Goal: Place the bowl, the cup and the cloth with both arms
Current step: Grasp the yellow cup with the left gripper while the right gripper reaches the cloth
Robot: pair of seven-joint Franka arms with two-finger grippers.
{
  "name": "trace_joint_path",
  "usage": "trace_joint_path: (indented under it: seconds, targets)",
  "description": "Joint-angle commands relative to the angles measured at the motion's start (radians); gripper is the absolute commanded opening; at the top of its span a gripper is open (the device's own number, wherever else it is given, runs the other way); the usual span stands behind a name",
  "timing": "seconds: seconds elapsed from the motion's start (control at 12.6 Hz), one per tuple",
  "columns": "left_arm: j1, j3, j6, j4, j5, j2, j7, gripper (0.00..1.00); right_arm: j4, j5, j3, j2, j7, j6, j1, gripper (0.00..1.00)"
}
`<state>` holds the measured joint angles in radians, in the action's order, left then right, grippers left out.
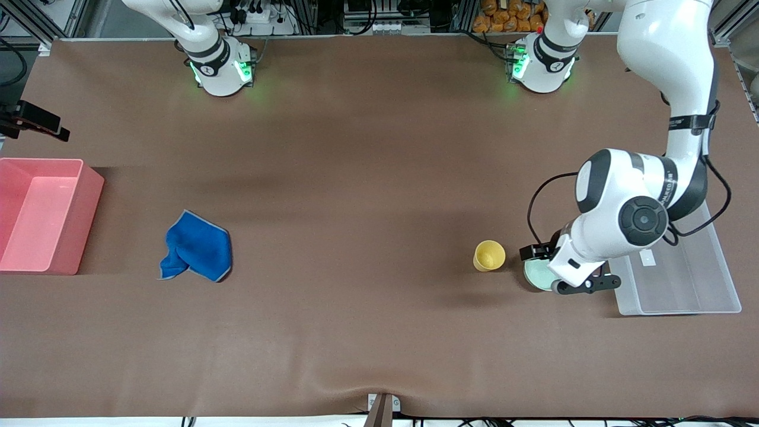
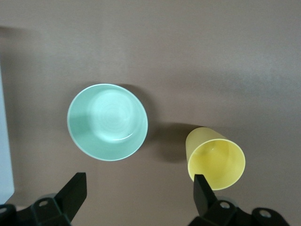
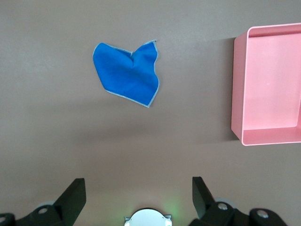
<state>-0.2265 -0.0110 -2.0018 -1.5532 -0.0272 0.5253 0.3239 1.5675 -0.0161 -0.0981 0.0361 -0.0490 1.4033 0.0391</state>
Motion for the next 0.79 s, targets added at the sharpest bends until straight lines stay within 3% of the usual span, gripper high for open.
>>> trace_joint_path:
  seconds: [0.0, 0.4, 0.48, 0.71]
  targets:
    - [-0.054, 0.006, -0.055, 0.008, -0.016, 0.057, 0.062, 1.0, 0.011, -0.013, 0.005, -0.01, 0.003, -0.001, 0.008, 1.0]
    - [-0.08, 0.006, -0.114, 0.002, -0.011, 0.133, 0.081, 1.0, 0.023, -0.011, 0.006, -0.168, 0.005, 0.002, 0.013, 1.0]
    - [-0.079, 0.006, -0.114, -0.011, -0.014, 0.134, 0.081, 0.97, 0.022, -0.01, 0.006, -0.214, 0.003, 0.019, 0.027, 1.0]
    - [-0.083, 0.006, -0.139, -0.018, -0.019, 0.137, 0.107, 0.71, 0.023, -0.011, 0.006, -0.333, 0.009, 0.141, 0.024, 1.0]
